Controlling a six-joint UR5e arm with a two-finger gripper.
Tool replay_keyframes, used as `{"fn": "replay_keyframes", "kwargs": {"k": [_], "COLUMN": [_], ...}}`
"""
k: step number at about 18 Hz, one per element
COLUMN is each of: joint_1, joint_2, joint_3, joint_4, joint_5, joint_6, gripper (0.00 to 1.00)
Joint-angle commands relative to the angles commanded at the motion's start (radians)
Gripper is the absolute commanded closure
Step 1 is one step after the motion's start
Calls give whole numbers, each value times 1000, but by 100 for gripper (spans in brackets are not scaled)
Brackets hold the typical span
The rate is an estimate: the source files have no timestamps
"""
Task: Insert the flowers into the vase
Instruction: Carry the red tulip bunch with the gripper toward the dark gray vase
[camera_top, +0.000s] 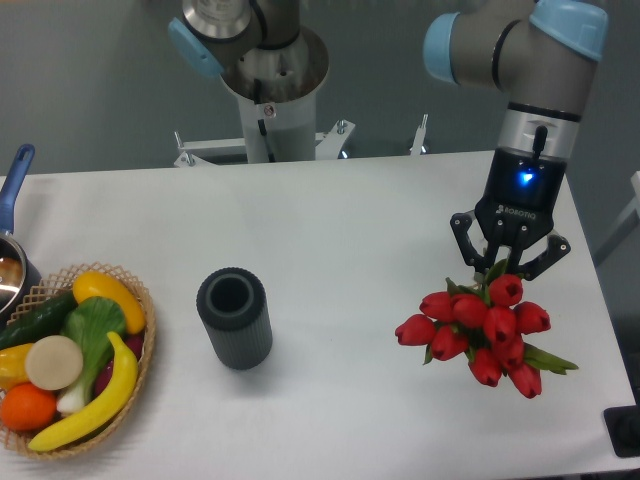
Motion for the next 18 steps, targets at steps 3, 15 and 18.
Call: {"fn": "replay_keyframes", "kwargs": {"k": [3, 15, 18], "joint_1": [-11, -164, -198], "joint_2": [-2, 5, 11], "joint_3": [-8, -32, -49], "joint_4": [3, 23, 25], "joint_5": [-2, -382, -471], "joint_6": [2, -31, -28], "gripper": [81, 77, 77]}}
